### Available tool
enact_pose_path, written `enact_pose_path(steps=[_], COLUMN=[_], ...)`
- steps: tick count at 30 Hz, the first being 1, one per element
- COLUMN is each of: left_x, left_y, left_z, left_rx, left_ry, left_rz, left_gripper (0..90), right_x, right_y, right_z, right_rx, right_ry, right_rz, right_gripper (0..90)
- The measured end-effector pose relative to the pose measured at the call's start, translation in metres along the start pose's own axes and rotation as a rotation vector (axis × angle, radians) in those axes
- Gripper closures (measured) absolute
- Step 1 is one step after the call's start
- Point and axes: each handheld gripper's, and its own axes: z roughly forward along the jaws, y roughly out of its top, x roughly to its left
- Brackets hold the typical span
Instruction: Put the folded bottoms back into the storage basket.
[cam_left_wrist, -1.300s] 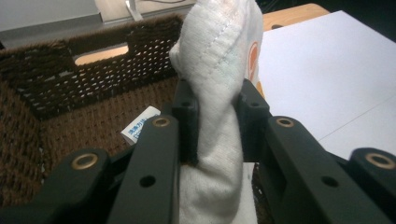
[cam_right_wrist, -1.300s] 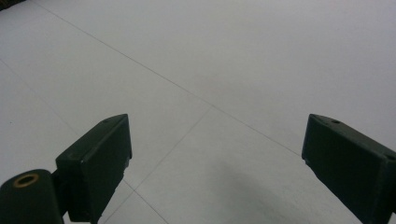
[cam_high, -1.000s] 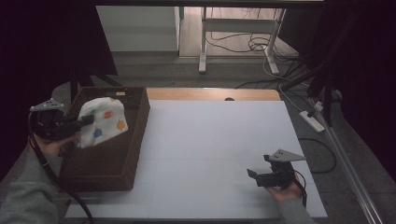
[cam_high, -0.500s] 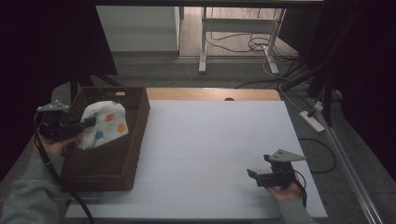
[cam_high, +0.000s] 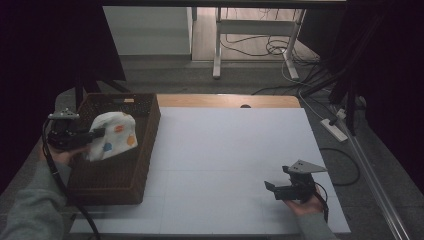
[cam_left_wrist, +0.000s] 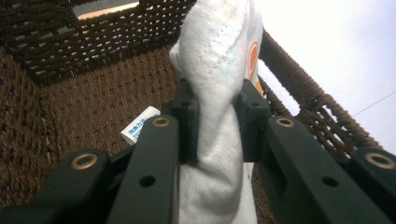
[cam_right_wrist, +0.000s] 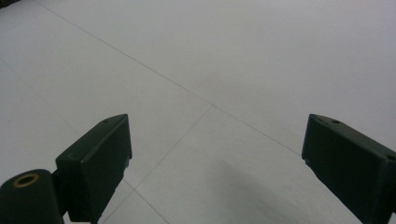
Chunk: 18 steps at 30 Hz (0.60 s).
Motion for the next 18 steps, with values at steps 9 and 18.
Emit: enact_pose_path(steps=[9, 18], left_x=[0.006, 0.007], left_y=[-0.006, -0.006], left_z=[0.010, 0.027], left_rx=[0.051, 0.123], left_ry=[-0.001, -0.023], left_rz=[0.003, 0.023], left_gripper=[73.0, 72.6], right_x=[0.000, 0.000], right_y=[0.000, 0.000], right_z=[0.000, 0.000], right_rx=[0.000, 0.001], right_ry=[-0.001, -0.001], right_rz=[-0.001, -0.001], right_gripper=[8.5, 8.5])
